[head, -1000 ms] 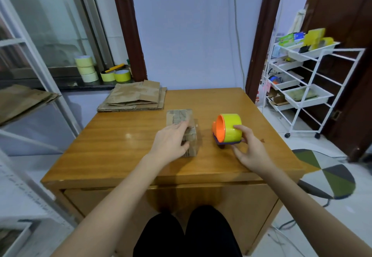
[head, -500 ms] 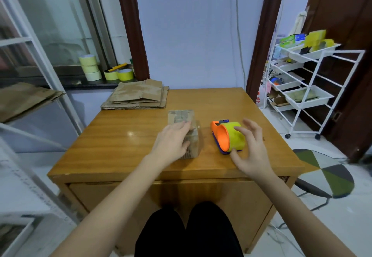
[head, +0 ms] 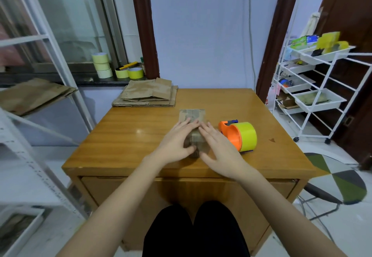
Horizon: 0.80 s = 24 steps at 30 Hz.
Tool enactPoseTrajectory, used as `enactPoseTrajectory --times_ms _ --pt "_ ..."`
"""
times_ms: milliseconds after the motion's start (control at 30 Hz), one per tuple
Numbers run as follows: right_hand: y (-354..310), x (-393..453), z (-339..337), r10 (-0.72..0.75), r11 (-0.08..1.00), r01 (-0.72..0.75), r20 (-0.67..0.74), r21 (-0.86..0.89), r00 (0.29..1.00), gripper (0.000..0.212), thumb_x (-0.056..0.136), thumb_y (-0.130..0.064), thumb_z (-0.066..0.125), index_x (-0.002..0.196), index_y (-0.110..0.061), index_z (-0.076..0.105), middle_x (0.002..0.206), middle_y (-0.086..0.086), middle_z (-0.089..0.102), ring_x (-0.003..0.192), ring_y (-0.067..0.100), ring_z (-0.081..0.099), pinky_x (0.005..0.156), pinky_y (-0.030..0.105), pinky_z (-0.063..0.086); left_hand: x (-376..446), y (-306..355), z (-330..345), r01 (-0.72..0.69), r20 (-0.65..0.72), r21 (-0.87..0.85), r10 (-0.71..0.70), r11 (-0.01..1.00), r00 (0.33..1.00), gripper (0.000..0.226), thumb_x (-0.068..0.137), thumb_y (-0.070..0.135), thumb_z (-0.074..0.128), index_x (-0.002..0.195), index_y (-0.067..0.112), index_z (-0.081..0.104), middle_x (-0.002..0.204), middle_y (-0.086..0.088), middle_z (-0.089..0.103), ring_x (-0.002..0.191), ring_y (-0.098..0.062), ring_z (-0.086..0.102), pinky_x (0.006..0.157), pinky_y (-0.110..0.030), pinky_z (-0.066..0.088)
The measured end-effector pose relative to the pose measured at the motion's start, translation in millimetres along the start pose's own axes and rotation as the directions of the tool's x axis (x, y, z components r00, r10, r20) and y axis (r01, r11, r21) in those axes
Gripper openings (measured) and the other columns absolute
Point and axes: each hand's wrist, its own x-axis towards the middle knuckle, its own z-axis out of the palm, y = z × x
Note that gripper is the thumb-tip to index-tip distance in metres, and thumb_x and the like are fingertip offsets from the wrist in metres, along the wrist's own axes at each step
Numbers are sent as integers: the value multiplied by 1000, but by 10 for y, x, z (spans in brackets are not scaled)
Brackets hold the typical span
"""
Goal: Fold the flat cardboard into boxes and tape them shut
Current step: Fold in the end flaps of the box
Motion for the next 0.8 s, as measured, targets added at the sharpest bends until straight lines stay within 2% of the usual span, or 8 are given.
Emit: enactPoseTrajectory --times_ms 100,167,233,300,433,533,733,800 --pt "81 11 -113 63 935 -66 20 347 998 54 92 -15 50 145 -13 39 155 -1 28 146 10 18 119 28 15 -71 6 -190 85 -20 -512 -111 855 994 69 84 0 61 144 24 37 153 7 31 138 -6 28 103 -11 36" --pt "184 22 -222 61 920 -34 -59 390 996 52 90 1 45 139 -16 47 150 -4 38 143 6 24 117 21 18 -157 -35 -346 99 -103 -608 -202 788 974 59 87 -5 52 137 25 47 145 13 41 129 6 36 95 -7 36" --pt "293 78 -333 29 941 5 -94 338 995 54 86 13 43 131 -15 56 142 -3 48 138 7 33 114 18 23 -231 -144 -442 103 -162 -533 -221 840 962 52 89 -8 46 128 24 56 133 19 50 115 22 39 102 -15 34" --pt "355 154 -409 -24 957 39 -56 287 998 48 87 12 50 125 -14 62 136 -4 53 133 7 41 112 18 28 -271 -241 -454 112 -132 -430 -185 896 974 49 90 -6 50 126 26 58 129 23 51 113 25 39 108 -21 31" --pt "397 259 -396 -104 976 87 75 201 992 39 85 -1 67 121 -16 66 132 -3 59 127 9 49 109 24 34 -239 -328 -301 59 -71 -261 -80 963 994 44 86 7 67 125 26 59 134 14 50 130 -1 41 114 -30 26" --pt "406 278 -358 -109 975 107 -1 195 994 33 81 -7 74 113 -16 71 126 -1 64 120 5 52 105 32 42 -196 -349 -236 35 -140 -235 -70 971 988 45 82 13 72 121 30 60 130 15 54 126 -6 47 112 -35 32" --pt "368 290 -275 -127 969 151 -128 195 984 27 73 -12 74 99 -10 75 111 6 71 111 14 62 97 36 49 -179 -352 -201 14 -152 -331 -68 943 986 45 80 7 74 116 29 61 122 16 56 110 -1 55 89 -13 48" --pt "363 288 -256 -116 971 142 -141 190 983 27 72 -13 73 98 -11 76 110 5 71 110 14 63 96 36 50 -162 -321 -184 18 -181 -367 -91 930 979 43 78 6 76 111 29 63 115 20 56 104 1 57 83 -13 50"
